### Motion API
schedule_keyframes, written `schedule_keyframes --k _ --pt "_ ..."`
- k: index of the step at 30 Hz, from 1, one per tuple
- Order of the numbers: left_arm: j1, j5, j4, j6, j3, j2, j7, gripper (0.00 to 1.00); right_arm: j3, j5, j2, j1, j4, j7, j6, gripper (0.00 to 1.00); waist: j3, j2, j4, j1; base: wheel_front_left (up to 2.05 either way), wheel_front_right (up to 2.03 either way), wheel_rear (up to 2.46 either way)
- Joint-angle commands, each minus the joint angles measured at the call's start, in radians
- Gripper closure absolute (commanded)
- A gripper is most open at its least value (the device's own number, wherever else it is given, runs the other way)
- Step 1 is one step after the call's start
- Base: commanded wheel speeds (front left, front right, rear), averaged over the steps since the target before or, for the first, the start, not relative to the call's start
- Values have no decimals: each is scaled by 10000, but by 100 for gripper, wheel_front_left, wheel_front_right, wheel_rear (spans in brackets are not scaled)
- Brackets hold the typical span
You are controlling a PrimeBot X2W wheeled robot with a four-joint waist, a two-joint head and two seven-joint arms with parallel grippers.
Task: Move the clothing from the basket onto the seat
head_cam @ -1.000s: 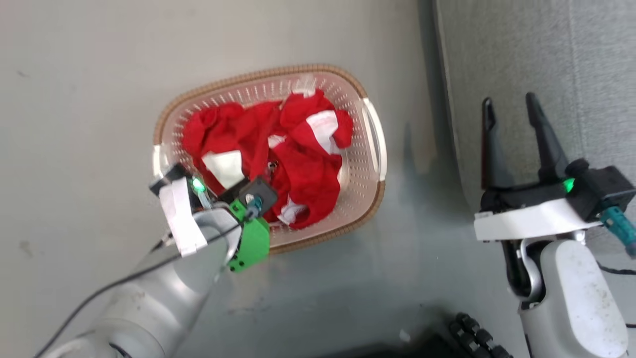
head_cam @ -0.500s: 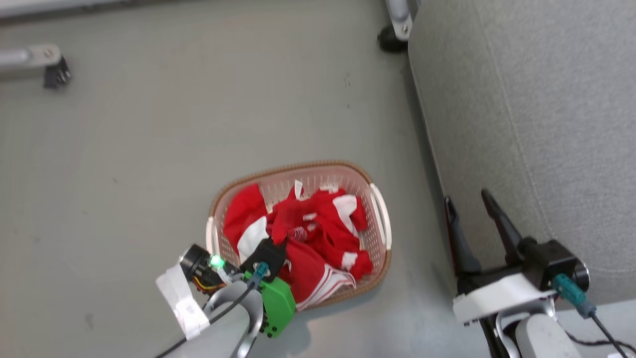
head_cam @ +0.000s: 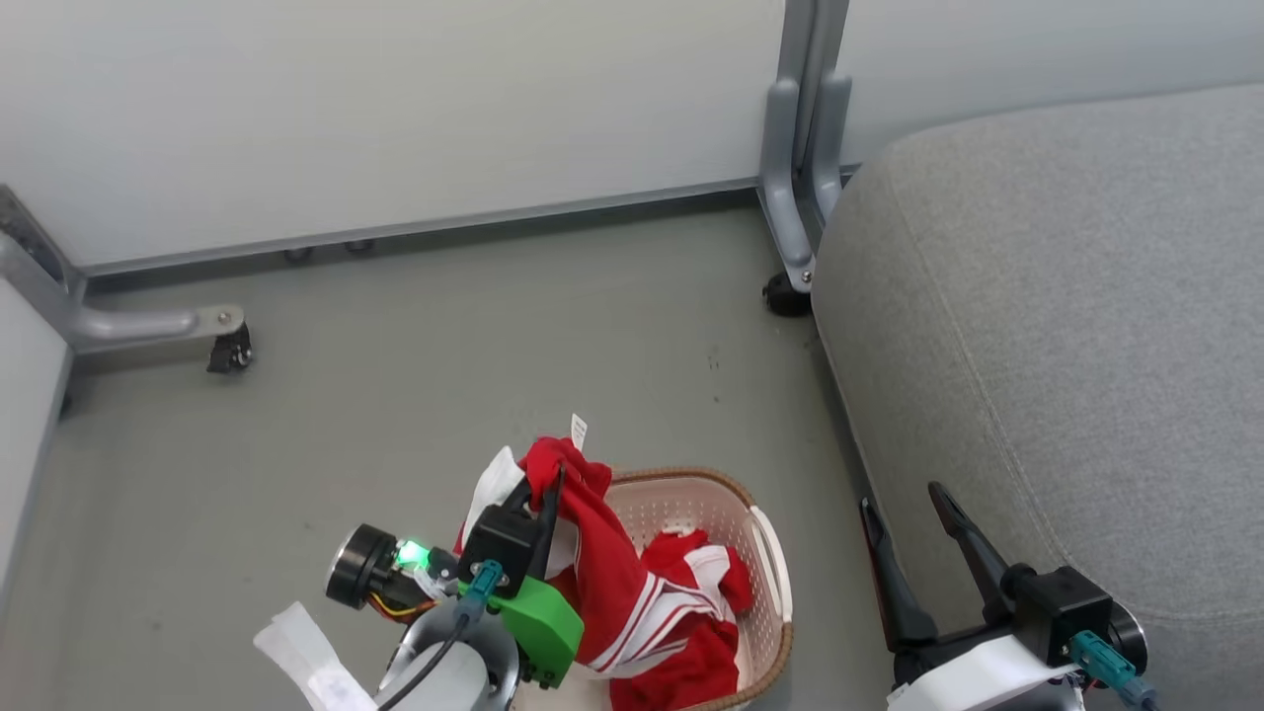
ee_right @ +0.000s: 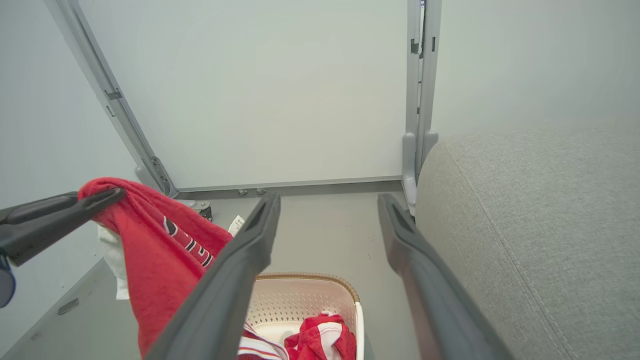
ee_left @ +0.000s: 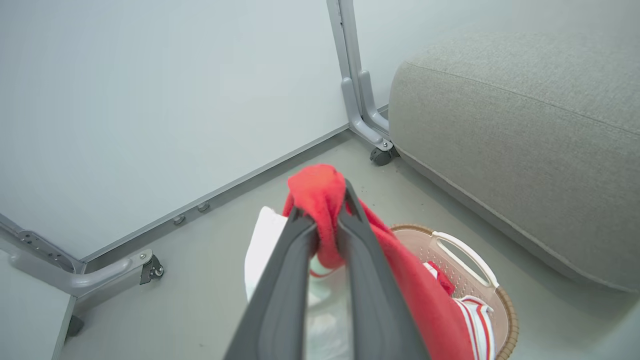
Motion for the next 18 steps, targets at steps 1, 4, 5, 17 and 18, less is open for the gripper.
schedule_keyframes --k 1,4,5,17,18 --pt "197 77 -262 53 152 121 -5 100 78 28 -32 179 -51 -5 -3 0 -527 0 68 1 0 0 0" --pt "240 154 -832 -4 303 132 -5 100 182 -13 -38 209 -135 -5 -3 0 -560 0 83 1 0 0 0" --pt "219 211 -987 -30 308 121 -5 100 196 -20 -36 231 -158 -5 -3 0 -560 0 93 1 0 0 0" --pt "-471 249 -1942 -807 -321 -174 715 100 1898 -472 -28 -262 -25 -5 -3 0 -548 0 302 1 0 0 0" --pt "-552 248 -2025 -871 -397 -232 832 100 2106 -493 -36 -330 56 -5 -3 0 -551 0 312 1 0 0 0"
